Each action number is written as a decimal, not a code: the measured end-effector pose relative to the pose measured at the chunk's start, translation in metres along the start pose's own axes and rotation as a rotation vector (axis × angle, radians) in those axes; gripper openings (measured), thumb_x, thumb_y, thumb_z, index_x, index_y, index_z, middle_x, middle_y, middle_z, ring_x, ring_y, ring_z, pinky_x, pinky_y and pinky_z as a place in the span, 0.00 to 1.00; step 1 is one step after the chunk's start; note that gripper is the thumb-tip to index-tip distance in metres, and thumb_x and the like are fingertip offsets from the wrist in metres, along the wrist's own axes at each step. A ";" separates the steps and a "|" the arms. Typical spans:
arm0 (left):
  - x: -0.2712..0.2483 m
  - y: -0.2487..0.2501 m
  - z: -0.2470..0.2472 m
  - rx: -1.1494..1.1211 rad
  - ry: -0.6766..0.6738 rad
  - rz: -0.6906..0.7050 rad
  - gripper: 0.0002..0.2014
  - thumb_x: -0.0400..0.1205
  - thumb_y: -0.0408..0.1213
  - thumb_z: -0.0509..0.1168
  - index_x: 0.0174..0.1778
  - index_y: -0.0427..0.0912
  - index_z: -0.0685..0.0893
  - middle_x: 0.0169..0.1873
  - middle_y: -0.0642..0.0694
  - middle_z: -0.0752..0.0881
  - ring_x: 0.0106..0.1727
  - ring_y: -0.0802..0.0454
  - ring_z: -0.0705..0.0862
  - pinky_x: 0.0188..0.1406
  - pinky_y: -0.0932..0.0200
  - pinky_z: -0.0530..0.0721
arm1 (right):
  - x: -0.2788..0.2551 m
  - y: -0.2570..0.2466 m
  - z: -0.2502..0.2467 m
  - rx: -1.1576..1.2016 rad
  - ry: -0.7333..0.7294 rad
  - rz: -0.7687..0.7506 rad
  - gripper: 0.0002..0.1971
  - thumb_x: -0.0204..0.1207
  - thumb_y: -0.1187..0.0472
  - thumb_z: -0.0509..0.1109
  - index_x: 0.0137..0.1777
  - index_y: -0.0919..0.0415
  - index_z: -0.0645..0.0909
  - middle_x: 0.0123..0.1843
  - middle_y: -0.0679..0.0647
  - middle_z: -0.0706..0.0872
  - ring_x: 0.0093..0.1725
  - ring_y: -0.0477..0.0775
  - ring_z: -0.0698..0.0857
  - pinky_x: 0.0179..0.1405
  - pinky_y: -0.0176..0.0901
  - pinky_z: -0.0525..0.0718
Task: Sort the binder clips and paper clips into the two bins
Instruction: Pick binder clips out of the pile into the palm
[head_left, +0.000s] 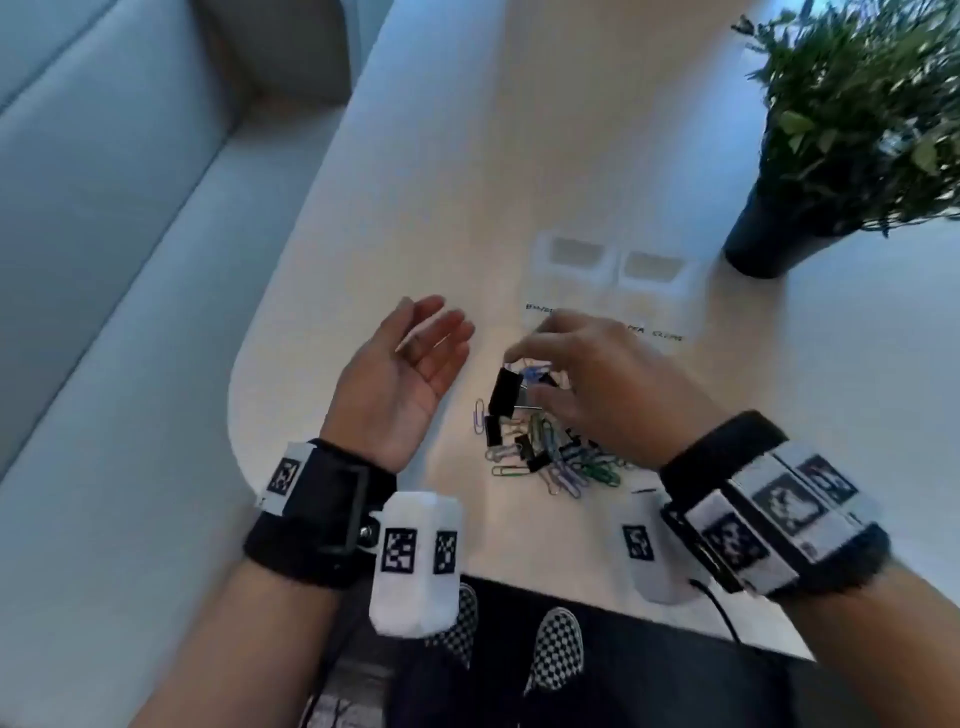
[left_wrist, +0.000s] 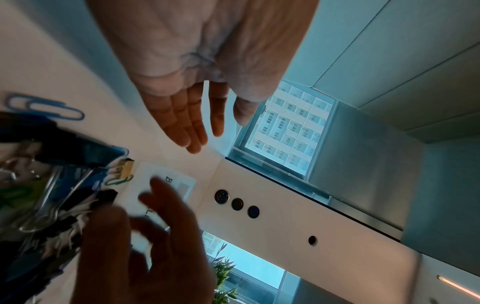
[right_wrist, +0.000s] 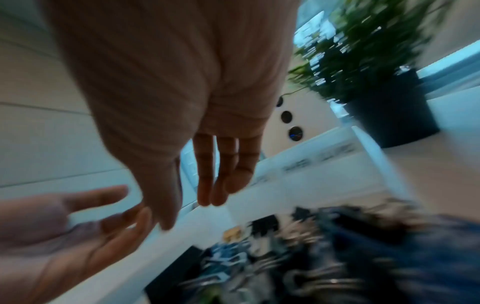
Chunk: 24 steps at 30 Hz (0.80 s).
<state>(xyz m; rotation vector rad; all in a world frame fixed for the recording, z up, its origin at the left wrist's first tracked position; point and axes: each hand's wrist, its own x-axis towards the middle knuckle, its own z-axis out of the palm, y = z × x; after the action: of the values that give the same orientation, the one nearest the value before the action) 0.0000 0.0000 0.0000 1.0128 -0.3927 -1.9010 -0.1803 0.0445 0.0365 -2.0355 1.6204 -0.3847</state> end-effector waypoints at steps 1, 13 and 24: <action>0.001 -0.002 -0.001 0.004 0.008 0.009 0.13 0.85 0.44 0.57 0.47 0.40 0.83 0.43 0.42 0.88 0.45 0.50 0.89 0.52 0.61 0.86 | 0.008 -0.004 0.008 -0.038 -0.035 -0.021 0.17 0.75 0.56 0.72 0.64 0.46 0.81 0.57 0.48 0.83 0.48 0.49 0.83 0.50 0.47 0.85; -0.001 -0.016 -0.005 -0.092 0.062 -0.002 0.09 0.83 0.39 0.61 0.45 0.38 0.83 0.43 0.41 0.85 0.47 0.48 0.85 0.54 0.61 0.84 | 0.020 -0.008 0.038 -0.145 0.010 0.065 0.17 0.71 0.66 0.74 0.60 0.55 0.84 0.58 0.55 0.84 0.55 0.55 0.83 0.52 0.40 0.78; -0.015 -0.033 0.024 -0.083 -0.014 -0.026 0.16 0.85 0.46 0.57 0.52 0.34 0.81 0.53 0.35 0.84 0.53 0.44 0.84 0.58 0.53 0.82 | 0.007 -0.020 0.012 0.165 0.265 0.047 0.21 0.63 0.58 0.79 0.59 0.52 0.85 0.46 0.50 0.89 0.46 0.48 0.86 0.52 0.48 0.87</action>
<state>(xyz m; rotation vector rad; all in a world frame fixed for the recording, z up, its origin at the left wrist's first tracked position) -0.0339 0.0268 0.0012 0.9539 -0.3073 -1.9327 -0.1556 0.0435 0.0371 -1.8815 1.7228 -0.7722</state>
